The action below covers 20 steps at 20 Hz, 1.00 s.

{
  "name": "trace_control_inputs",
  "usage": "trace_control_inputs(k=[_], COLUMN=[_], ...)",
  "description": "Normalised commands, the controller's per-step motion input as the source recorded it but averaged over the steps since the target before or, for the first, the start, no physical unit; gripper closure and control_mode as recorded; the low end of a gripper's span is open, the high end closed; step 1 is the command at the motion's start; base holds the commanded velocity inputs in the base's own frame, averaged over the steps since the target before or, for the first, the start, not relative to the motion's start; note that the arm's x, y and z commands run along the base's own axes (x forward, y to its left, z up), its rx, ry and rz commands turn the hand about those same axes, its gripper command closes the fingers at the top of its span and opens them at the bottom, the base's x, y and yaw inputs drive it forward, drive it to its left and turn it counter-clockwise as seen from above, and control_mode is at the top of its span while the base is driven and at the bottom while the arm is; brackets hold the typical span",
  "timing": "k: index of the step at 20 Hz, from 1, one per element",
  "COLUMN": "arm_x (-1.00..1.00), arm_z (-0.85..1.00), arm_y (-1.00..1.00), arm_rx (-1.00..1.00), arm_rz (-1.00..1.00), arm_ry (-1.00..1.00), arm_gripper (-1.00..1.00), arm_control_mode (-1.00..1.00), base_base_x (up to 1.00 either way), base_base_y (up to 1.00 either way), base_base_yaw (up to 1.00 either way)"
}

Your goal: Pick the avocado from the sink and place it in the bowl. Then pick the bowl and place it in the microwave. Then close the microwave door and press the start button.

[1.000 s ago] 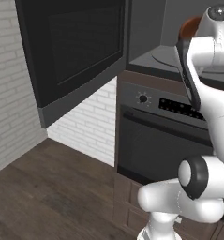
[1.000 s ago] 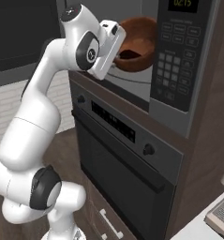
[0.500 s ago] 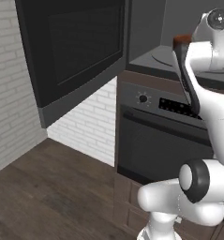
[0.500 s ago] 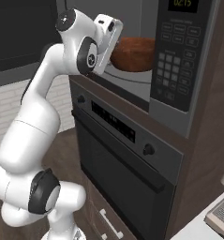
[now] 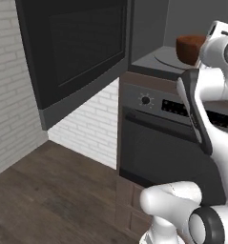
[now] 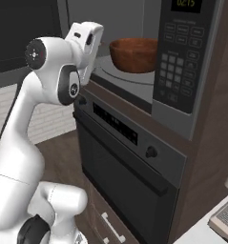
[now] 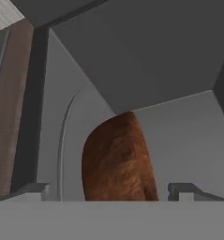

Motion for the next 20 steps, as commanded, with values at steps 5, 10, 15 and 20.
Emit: trace_control_inputs(k=[5,10,15,20], arm_x=[-1.0,-1.0,-1.0,-1.0], arm_z=[0.46,0.06,0.0,-0.04], arm_y=[0.56,0.64,0.63,0.94], arm_rx=[-0.12,-0.1,-0.06,-0.04], arm_rz=[0.04,0.07,0.06,0.13], arm_ry=[0.02,0.02,0.0,-0.08], arm_gripper=[-1.0,-1.0,-1.0,-1.0], arm_control_mode=[-1.0,-1.0,-1.0,-1.0], base_base_x=[0.0,0.0,0.0,0.0], base_base_y=[0.0,0.0,0.0,0.0], base_base_yaw=[0.0,0.0,0.0,0.0])
